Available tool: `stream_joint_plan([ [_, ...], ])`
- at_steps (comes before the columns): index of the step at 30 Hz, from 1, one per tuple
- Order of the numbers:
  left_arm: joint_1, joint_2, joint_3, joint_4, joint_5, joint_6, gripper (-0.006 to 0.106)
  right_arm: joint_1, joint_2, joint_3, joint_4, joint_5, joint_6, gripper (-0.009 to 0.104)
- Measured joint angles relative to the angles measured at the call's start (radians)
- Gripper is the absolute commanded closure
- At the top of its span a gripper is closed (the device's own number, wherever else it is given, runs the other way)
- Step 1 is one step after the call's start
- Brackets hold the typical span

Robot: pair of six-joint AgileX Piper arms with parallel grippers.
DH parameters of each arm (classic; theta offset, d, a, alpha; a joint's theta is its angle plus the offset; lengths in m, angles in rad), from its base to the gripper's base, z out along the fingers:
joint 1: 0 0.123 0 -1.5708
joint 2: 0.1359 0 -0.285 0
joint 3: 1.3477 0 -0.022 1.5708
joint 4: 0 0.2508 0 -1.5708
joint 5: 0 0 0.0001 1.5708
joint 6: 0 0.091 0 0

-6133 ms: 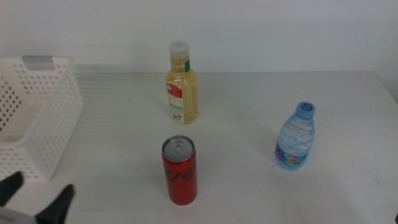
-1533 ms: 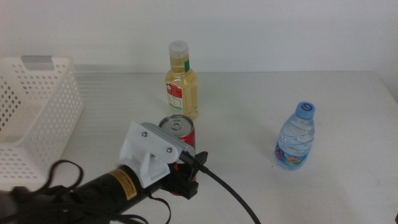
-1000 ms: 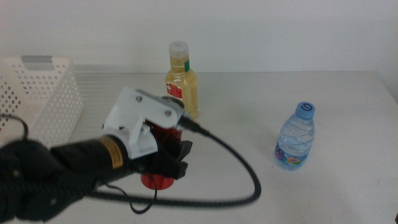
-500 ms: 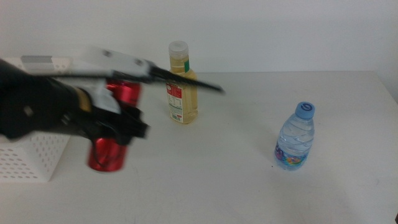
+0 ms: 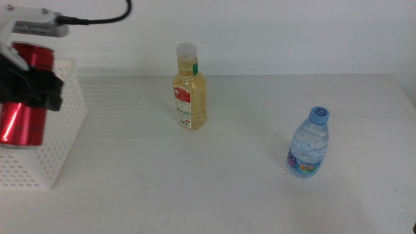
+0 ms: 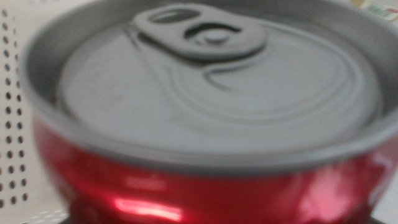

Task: Use arms to grab the bottles and put them into the dustbin to the left of the table.

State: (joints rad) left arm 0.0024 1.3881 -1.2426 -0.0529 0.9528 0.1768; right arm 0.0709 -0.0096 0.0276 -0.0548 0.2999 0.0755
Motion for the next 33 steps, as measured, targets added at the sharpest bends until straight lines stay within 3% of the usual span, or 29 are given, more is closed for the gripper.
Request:
stream_joint_plan([
  [10,0.17,0.176,-0.218,-0.03,0.091,0.089,0.105,0.0,0.0,0.0,0.0,0.0,0.0,0.009],
  [16,0.182,0.31,-0.369,-0.027,0.19,0.141,0.105,0.0,0.0,0.0,0.0,0.0,0.0,0.009],
  [22,0.188,0.428,-0.506,0.053,0.236,0.143,0.105,0.0,0.0,0.0,0.0,0.0,0.0,0.009],
  [33,0.284,0.553,-0.55,0.043,0.259,0.146,0.105,0.0,0.0,0.0,0.0,0.0,0.0,0.009],
])
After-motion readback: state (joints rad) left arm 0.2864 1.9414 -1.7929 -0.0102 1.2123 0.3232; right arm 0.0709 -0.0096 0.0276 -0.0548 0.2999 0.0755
